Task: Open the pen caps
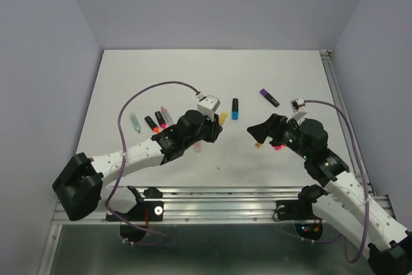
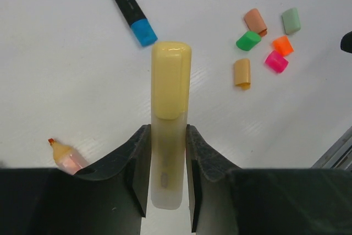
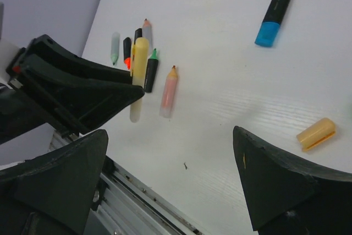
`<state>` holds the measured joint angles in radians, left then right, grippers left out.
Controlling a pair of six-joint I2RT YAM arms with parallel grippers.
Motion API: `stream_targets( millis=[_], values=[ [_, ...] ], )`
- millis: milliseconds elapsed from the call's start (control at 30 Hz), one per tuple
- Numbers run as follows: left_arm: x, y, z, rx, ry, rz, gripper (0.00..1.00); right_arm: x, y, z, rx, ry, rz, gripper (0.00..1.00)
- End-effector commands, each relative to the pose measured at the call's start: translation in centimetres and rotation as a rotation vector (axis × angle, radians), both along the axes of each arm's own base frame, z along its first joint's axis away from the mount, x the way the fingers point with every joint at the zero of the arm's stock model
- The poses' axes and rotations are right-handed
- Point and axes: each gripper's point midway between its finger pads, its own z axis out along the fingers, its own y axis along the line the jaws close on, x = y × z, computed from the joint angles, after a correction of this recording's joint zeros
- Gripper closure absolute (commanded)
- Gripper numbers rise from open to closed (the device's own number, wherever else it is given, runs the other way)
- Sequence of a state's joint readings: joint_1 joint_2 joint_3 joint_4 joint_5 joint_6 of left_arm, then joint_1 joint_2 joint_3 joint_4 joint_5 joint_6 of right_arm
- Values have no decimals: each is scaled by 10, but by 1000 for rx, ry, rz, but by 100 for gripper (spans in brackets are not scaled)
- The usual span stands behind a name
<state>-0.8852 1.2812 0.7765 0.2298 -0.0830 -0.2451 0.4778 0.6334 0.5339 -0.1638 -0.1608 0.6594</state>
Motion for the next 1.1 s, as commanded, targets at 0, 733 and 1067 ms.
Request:
stream_targets(
  millis=[0, 733, 1067],
  values=[
    [-7, 4, 18, -148, -11, 86, 100, -1, 18, 18, 68, -58, 93, 0],
    [-36, -37, 0, -139, 25, 39, 100, 32, 84, 9, 108, 9, 239, 0],
    [-41, -49, 11, -158, 13, 20, 100, 35, 96, -5, 78, 35, 243, 16]
  ],
)
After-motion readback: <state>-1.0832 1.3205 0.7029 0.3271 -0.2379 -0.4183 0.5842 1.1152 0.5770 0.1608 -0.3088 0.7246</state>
